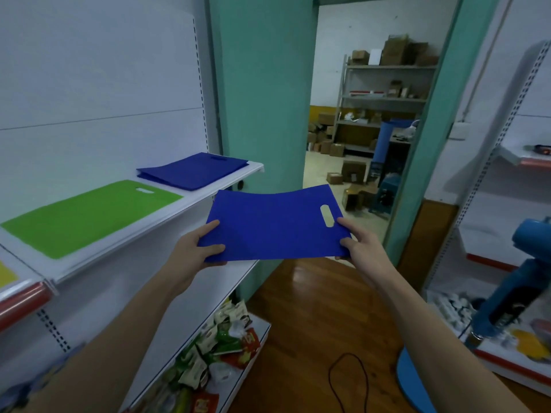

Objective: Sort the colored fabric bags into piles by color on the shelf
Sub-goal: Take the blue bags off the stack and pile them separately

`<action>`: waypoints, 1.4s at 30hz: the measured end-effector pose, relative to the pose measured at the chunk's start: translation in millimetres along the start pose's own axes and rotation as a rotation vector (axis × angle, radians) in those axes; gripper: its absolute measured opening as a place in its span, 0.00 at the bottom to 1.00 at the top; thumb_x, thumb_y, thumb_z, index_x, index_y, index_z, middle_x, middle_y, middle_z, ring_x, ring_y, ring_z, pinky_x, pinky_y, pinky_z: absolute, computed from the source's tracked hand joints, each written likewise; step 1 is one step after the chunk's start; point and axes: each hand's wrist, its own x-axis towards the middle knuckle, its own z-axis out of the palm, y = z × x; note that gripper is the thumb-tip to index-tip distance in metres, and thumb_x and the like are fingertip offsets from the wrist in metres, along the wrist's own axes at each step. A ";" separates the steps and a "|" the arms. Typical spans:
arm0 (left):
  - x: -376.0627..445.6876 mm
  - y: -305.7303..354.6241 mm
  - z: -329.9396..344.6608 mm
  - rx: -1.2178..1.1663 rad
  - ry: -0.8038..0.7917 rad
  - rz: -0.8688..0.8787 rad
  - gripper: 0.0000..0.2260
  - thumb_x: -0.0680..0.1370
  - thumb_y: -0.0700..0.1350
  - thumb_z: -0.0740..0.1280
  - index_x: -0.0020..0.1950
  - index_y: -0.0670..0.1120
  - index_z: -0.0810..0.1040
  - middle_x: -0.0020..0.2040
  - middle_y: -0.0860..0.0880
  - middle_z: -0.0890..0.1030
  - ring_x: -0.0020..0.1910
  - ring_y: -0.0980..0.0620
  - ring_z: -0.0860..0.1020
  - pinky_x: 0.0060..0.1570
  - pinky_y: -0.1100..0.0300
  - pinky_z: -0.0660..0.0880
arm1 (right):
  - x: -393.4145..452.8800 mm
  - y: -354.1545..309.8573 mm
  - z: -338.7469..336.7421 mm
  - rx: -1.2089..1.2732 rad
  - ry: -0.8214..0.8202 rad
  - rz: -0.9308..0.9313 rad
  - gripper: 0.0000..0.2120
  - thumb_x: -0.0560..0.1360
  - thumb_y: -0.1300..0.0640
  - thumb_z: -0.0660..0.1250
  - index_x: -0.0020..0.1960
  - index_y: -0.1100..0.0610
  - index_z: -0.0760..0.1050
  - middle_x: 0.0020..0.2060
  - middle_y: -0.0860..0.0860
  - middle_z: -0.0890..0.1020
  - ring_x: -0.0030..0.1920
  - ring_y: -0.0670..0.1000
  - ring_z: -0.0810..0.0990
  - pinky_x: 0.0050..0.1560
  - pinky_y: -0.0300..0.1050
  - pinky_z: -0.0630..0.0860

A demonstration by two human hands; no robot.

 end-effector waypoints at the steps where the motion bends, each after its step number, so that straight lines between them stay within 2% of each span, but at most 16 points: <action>1: 7.5 0.4 1.2 0.003 0.012 0.001 0.28 0.77 0.30 0.67 0.75 0.46 0.68 0.67 0.48 0.73 0.53 0.47 0.81 0.39 0.58 0.82 | 11.8 0.1 0.3 -0.003 -0.013 -0.004 0.22 0.82 0.63 0.59 0.73 0.50 0.67 0.64 0.50 0.71 0.55 0.52 0.81 0.40 0.42 0.81; 4: 35.3 1.1 4.5 -0.008 0.044 0.003 0.29 0.77 0.30 0.67 0.76 0.46 0.66 0.66 0.50 0.73 0.53 0.48 0.80 0.39 0.59 0.82 | 49.3 -0.2 4.7 -0.001 -0.045 -0.007 0.21 0.82 0.63 0.58 0.72 0.50 0.67 0.58 0.45 0.73 0.53 0.50 0.82 0.37 0.39 0.80; 7: 68.1 2.4 6.6 -0.015 0.085 0.012 0.29 0.77 0.30 0.66 0.76 0.46 0.66 0.60 0.54 0.75 0.52 0.50 0.81 0.39 0.59 0.82 | 91.2 -1.6 12.6 0.048 -0.071 -0.007 0.20 0.82 0.65 0.58 0.72 0.52 0.68 0.54 0.41 0.73 0.51 0.49 0.81 0.35 0.37 0.78; 11: 115.0 4.9 1.0 -0.039 0.149 0.026 0.29 0.77 0.30 0.67 0.76 0.47 0.67 0.65 0.51 0.74 0.52 0.50 0.81 0.40 0.58 0.82 | 156.7 -9.4 31.8 0.061 -0.102 0.000 0.19 0.82 0.65 0.57 0.71 0.53 0.68 0.57 0.46 0.73 0.51 0.50 0.80 0.34 0.37 0.77; 16: 169.4 14.2 -16.8 0.026 0.261 0.092 0.29 0.76 0.30 0.69 0.75 0.46 0.69 0.69 0.49 0.72 0.57 0.50 0.79 0.46 0.52 0.83 | 244.1 -24.7 64.8 0.038 -0.134 -0.033 0.19 0.81 0.66 0.56 0.70 0.55 0.71 0.62 0.50 0.74 0.51 0.50 0.80 0.37 0.41 0.77; 18: 186.8 20.6 -25.8 0.108 0.328 0.109 0.29 0.75 0.31 0.70 0.75 0.45 0.69 0.68 0.49 0.72 0.55 0.51 0.79 0.42 0.55 0.83 | 279.7 -29.7 83.3 0.025 -0.160 -0.069 0.19 0.81 0.67 0.56 0.68 0.56 0.73 0.62 0.53 0.76 0.47 0.52 0.79 0.37 0.43 0.76; 20: 203.5 28.7 -35.8 0.197 0.421 0.122 0.27 0.76 0.33 0.70 0.74 0.43 0.69 0.67 0.48 0.73 0.51 0.53 0.79 0.37 0.63 0.81 | 313.7 -33.7 104.9 0.012 -0.203 -0.083 0.18 0.80 0.68 0.57 0.67 0.58 0.74 0.60 0.56 0.77 0.41 0.51 0.77 0.36 0.43 0.75; 21: 211.6 32.9 -40.7 0.251 0.479 0.115 0.26 0.76 0.34 0.70 0.73 0.43 0.70 0.66 0.48 0.73 0.51 0.53 0.78 0.38 0.65 0.81 | 329.7 -34.7 116.5 0.004 -0.230 -0.082 0.19 0.79 0.69 0.57 0.67 0.59 0.75 0.60 0.56 0.77 0.40 0.50 0.76 0.35 0.43 0.74; 24: 233.6 42.5 -55.2 0.385 0.610 0.090 0.23 0.77 0.36 0.69 0.72 0.43 0.72 0.67 0.47 0.75 0.56 0.50 0.78 0.57 0.59 0.77 | 375.5 -38.9 148.9 -0.036 -0.309 -0.100 0.20 0.78 0.70 0.57 0.66 0.59 0.75 0.60 0.55 0.77 0.41 0.49 0.76 0.35 0.42 0.75; 25: 240.2 45.5 -59.3 0.430 0.628 0.081 0.22 0.78 0.37 0.68 0.73 0.43 0.72 0.67 0.46 0.75 0.57 0.50 0.77 0.59 0.60 0.74 | 391.9 -41.6 159.1 -0.046 -0.330 -0.123 0.20 0.77 0.70 0.57 0.66 0.59 0.75 0.60 0.55 0.77 0.41 0.48 0.76 0.35 0.42 0.76; 29: 259.1 47.8 -67.6 0.640 0.672 0.026 0.22 0.80 0.38 0.66 0.74 0.41 0.70 0.70 0.47 0.73 0.64 0.50 0.74 0.59 0.66 0.68 | 453.6 -49.0 199.2 -0.043 -0.414 -0.162 0.20 0.76 0.72 0.57 0.64 0.61 0.76 0.56 0.57 0.78 0.39 0.47 0.77 0.30 0.37 0.77; 34: 277.7 42.0 -68.4 0.831 0.748 -0.162 0.22 0.80 0.42 0.65 0.75 0.42 0.68 0.73 0.45 0.70 0.69 0.47 0.71 0.66 0.61 0.65 | 503.9 -48.7 242.4 -0.145 -0.579 -0.246 0.20 0.76 0.71 0.58 0.64 0.61 0.76 0.56 0.57 0.77 0.37 0.48 0.75 0.27 0.36 0.76; 39: 289.5 40.8 -59.2 0.903 0.852 -0.307 0.22 0.80 0.43 0.65 0.75 0.42 0.69 0.70 0.43 0.74 0.62 0.44 0.76 0.58 0.61 0.68 | 535.7 -46.0 265.4 -0.264 -0.740 -0.307 0.19 0.79 0.68 0.57 0.68 0.63 0.72 0.54 0.57 0.77 0.39 0.52 0.76 0.32 0.41 0.75; 42: 290.9 40.3 -52.8 0.889 0.904 -0.332 0.23 0.80 0.42 0.65 0.75 0.42 0.68 0.72 0.43 0.72 0.65 0.45 0.74 0.63 0.58 0.68 | 549.7 -43.3 271.7 -0.332 -0.814 -0.328 0.18 0.79 0.67 0.59 0.69 0.62 0.72 0.50 0.57 0.78 0.40 0.53 0.77 0.36 0.44 0.74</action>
